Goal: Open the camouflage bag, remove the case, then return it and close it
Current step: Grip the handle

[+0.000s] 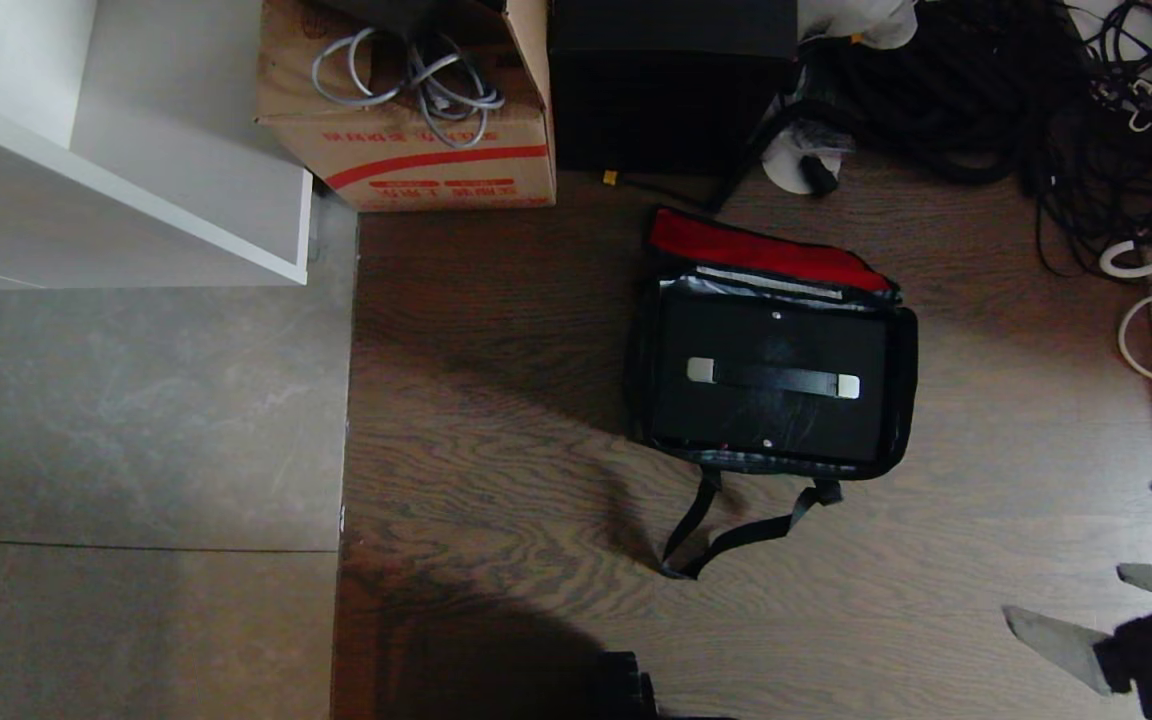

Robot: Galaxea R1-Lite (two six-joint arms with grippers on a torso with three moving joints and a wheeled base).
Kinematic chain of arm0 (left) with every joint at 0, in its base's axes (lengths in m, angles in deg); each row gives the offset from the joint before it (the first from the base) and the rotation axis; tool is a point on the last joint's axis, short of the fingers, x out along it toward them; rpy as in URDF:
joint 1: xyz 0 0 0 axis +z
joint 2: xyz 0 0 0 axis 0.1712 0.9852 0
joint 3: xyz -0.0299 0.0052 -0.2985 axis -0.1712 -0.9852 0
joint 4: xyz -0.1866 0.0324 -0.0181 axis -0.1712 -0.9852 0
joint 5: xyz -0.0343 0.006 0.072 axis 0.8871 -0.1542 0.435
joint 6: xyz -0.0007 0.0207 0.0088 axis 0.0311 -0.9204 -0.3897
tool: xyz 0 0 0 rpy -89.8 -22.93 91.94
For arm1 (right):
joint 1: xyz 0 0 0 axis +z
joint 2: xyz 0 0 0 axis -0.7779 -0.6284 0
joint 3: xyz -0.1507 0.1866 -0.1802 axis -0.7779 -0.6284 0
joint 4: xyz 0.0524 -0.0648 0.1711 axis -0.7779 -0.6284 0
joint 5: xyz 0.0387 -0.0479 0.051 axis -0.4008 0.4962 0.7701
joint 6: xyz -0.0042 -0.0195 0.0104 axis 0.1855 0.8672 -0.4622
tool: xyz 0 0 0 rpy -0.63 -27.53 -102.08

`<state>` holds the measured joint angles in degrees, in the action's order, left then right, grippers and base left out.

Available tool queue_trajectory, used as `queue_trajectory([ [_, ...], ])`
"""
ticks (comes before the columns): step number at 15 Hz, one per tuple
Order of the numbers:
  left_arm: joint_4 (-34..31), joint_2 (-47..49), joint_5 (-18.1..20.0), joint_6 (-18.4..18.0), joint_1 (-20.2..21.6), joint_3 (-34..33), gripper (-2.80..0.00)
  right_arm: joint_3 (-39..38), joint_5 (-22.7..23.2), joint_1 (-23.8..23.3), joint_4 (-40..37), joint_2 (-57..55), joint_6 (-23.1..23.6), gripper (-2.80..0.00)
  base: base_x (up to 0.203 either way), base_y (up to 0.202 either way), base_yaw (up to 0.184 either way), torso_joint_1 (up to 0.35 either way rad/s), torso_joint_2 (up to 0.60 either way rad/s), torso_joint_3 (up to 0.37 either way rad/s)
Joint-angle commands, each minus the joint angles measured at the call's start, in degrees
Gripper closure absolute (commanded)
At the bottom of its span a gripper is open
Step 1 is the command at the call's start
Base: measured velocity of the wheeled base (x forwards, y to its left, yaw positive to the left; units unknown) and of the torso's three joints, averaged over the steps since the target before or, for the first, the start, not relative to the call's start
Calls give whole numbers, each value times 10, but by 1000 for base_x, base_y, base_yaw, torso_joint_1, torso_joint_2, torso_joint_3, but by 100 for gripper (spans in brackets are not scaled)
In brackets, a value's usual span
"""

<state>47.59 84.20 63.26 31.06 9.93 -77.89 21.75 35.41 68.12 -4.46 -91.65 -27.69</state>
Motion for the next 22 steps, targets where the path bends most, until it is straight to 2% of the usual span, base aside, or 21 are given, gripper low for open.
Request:
queue_trajectory([
  [1,0,0,0,1,0,-6,0,-67,16,-48,-34,195,-13,-280,0,0,0,0,0,0],
  [4,0,0,0,1,0,-6,0,-138,80,-114,-58,326,-121,-280,0,0,0,0,0,0],
  [5,0,0,0,0,0,-6,0,-166,100,-129,-60,364,-144,-280,0,0,0,0,0,0],
  [7,0,0,0,0,0,-6,0,-210,120,-143,-11,411,-151,-280,0,0,0,0,0,0],
  [9,0,0,0,0,0,-6,0,-224,121,-152,24,423,-139,-280,0,0,0,0,0,0],
  [10,0,0,0,1,0,-6,0,-227,105,-154,27,431,-135,0,0,0,0,0,0,0],
  [13,0,0,0,0,0,-6,0,-229,97,-157,28,440,-142,0,0,0,0,0,0,0],
  [19,0,0,0,0,0,-6,0,-241,94,-163,59,549,-140,0,0,0,0,0,0,0],
  [20,0,0,0,0,0,-6,0,-251,90,-163,92,548,-120,0,0,0,0,0,0,0],
  [22,0,0,0,1,0,-6,0,-255,85,-163,93,543,-70,0,0,0,0,0,0,0],
])
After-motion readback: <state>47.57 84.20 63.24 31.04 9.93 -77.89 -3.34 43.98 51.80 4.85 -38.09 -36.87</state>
